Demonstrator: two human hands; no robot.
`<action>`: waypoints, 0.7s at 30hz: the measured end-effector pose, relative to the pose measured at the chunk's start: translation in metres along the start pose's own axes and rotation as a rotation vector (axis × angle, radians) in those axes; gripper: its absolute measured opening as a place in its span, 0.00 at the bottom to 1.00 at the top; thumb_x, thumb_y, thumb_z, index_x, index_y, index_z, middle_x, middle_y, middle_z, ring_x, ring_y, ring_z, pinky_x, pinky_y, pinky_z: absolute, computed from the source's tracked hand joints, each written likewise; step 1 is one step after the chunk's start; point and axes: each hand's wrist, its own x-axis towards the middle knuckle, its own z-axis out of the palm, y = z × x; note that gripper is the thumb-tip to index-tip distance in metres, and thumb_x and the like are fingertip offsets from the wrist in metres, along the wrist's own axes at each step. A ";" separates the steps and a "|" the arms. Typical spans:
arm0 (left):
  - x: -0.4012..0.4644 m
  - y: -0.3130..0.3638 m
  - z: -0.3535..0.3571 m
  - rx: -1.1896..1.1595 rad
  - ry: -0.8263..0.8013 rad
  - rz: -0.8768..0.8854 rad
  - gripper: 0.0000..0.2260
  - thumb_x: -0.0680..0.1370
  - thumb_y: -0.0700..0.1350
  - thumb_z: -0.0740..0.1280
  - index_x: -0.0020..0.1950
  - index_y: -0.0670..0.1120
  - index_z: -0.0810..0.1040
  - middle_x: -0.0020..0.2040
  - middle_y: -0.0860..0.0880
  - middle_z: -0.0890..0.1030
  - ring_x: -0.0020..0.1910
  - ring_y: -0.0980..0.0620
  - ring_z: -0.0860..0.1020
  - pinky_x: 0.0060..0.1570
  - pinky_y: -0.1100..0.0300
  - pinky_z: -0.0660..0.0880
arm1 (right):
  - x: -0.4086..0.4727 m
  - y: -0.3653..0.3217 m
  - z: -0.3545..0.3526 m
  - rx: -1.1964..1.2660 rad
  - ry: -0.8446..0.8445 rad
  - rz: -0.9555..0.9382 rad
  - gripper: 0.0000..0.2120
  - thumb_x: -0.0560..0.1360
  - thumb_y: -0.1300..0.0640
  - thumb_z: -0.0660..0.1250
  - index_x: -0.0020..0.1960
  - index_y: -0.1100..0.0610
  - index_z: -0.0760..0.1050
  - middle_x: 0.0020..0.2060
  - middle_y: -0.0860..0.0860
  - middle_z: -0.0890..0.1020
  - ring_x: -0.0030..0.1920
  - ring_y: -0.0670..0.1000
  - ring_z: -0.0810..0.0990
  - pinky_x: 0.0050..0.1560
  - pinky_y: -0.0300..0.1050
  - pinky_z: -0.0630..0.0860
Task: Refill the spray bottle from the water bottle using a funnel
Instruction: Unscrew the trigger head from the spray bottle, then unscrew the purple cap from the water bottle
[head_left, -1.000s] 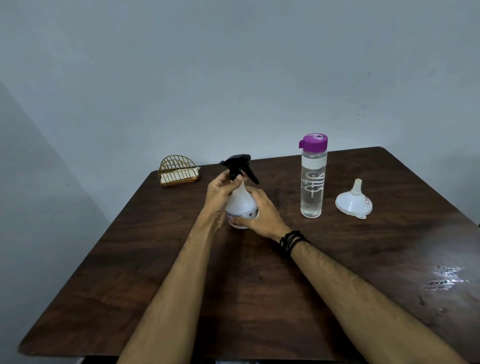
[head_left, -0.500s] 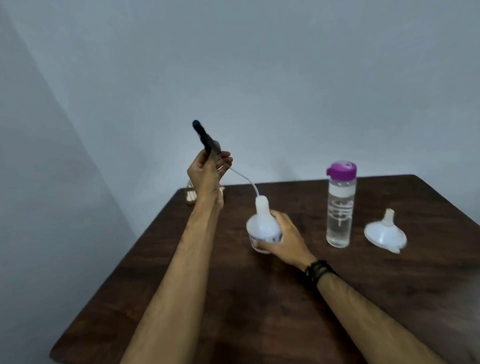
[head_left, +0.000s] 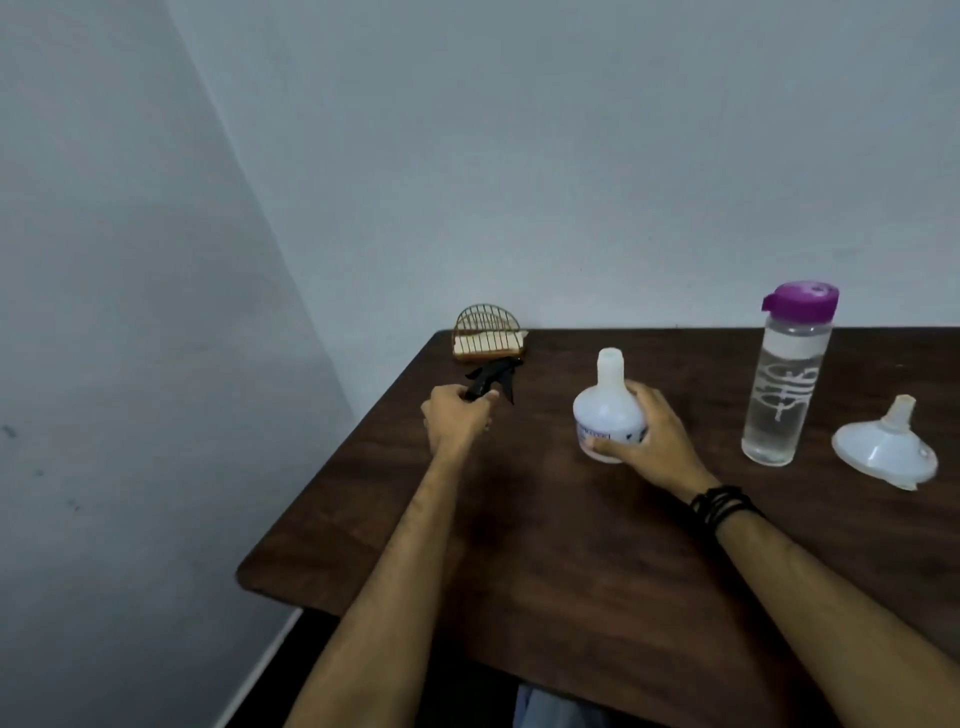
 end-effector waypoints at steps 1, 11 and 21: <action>-0.003 -0.010 0.001 0.078 -0.008 -0.018 0.09 0.72 0.53 0.76 0.40 0.49 0.84 0.36 0.49 0.85 0.41 0.50 0.85 0.49 0.51 0.83 | 0.000 0.000 0.000 -0.002 0.006 -0.002 0.44 0.62 0.42 0.82 0.72 0.51 0.68 0.64 0.48 0.73 0.62 0.51 0.74 0.60 0.49 0.76; -0.037 -0.030 0.009 0.460 0.001 0.053 0.19 0.70 0.55 0.76 0.54 0.44 0.84 0.57 0.44 0.80 0.60 0.45 0.78 0.57 0.53 0.77 | -0.005 -0.008 0.000 -0.040 0.036 -0.008 0.44 0.63 0.43 0.82 0.73 0.53 0.68 0.65 0.51 0.74 0.63 0.50 0.73 0.63 0.47 0.73; -0.067 0.004 0.046 0.283 0.265 0.408 0.20 0.73 0.53 0.74 0.61 0.47 0.74 0.63 0.44 0.67 0.60 0.46 0.71 0.59 0.53 0.72 | -0.017 -0.020 -0.004 -0.062 0.271 -0.108 0.39 0.65 0.35 0.77 0.67 0.56 0.70 0.63 0.51 0.73 0.62 0.50 0.75 0.62 0.49 0.76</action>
